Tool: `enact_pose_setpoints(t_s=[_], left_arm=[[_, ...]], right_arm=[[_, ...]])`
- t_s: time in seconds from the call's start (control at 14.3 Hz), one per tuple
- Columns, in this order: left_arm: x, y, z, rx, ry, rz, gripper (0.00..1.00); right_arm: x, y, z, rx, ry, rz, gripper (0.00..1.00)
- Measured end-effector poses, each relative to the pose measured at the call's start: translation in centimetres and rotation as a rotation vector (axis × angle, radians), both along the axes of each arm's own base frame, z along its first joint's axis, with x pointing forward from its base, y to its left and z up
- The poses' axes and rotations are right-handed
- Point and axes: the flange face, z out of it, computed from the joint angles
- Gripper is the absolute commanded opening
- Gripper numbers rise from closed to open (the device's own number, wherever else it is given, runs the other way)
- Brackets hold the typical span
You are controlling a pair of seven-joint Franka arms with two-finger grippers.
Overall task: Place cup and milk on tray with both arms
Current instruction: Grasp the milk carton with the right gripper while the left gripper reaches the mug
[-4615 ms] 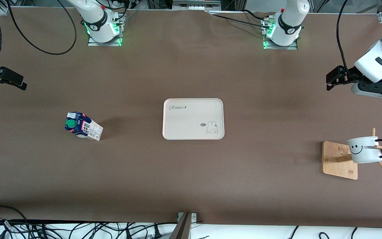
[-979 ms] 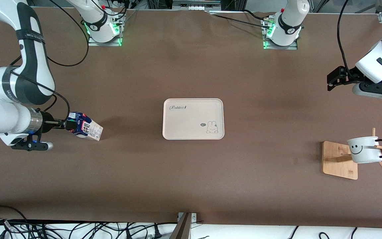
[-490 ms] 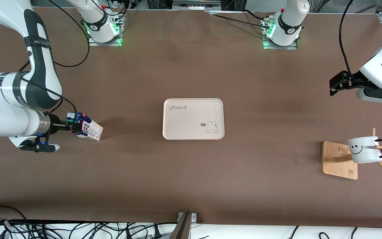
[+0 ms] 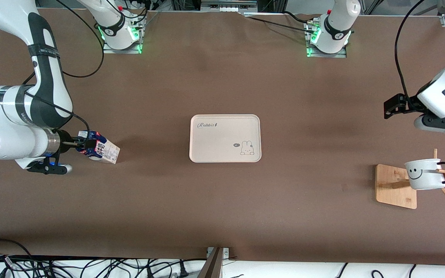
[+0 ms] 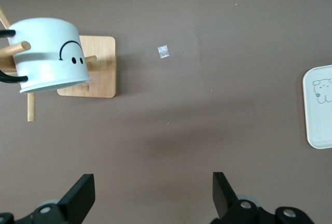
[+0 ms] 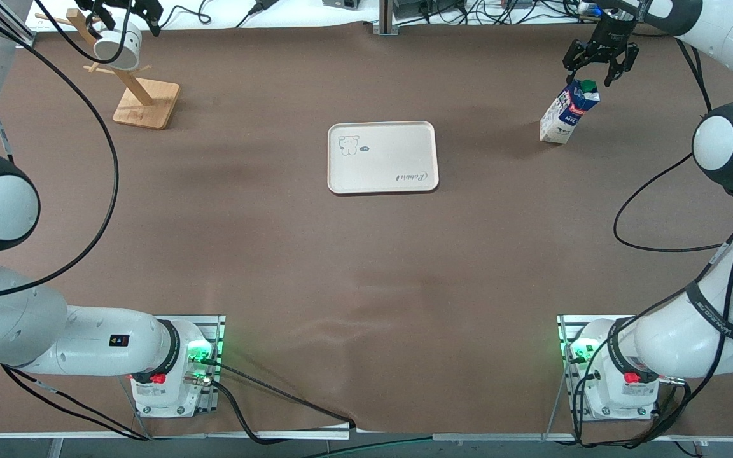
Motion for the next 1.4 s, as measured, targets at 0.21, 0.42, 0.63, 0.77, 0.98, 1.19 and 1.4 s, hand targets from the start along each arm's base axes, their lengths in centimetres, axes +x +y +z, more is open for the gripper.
enact_pose_setpoints(t_s=[0.21, 0.42, 0.63, 0.77, 0.98, 1.19, 1.4], left_arm=[[1.4, 2.4, -2.1, 0.000, -0.002, 0.050, 1.00], [2.0, 2.5, -2.6, 0.000, -0.048, 0.137, 1.00], [1.8, 2.9, -3.9, -0.007, -0.150, 0.180, 1.00], [0.5, 3.3, -4.9, -0.013, -0.230, 0.188, 1.00], [-1.4, 4.3, -6.6, -0.024, -0.364, 0.212, 1.00], [-2.3, 5.2, -8.3, -0.033, -0.407, 0.273, 1.00], [-3.1, 5.0, -9.4, -0.052, -0.472, 0.327, 1.00]], right_arm=[[-0.1, -0.3, -0.1, -0.001, 0.007, -0.004, 1.00], [-0.3, -1.0, -0.6, -0.003, 0.020, -0.015, 1.00], [-0.6, -1.6, -1.1, -0.003, 0.031, -0.025, 1.00], [-0.7, -1.6, -1.3, -0.003, 0.037, -0.025, 1.00], [-1.0, -1.4, -1.9, -0.003, 0.050, -0.021, 1.00], [-1.4, -0.8, -2.8, -0.001, 0.068, -0.011, 1.00], [-1.4, -0.7, -3.5, 0.006, 0.079, 0.014, 0.99]])
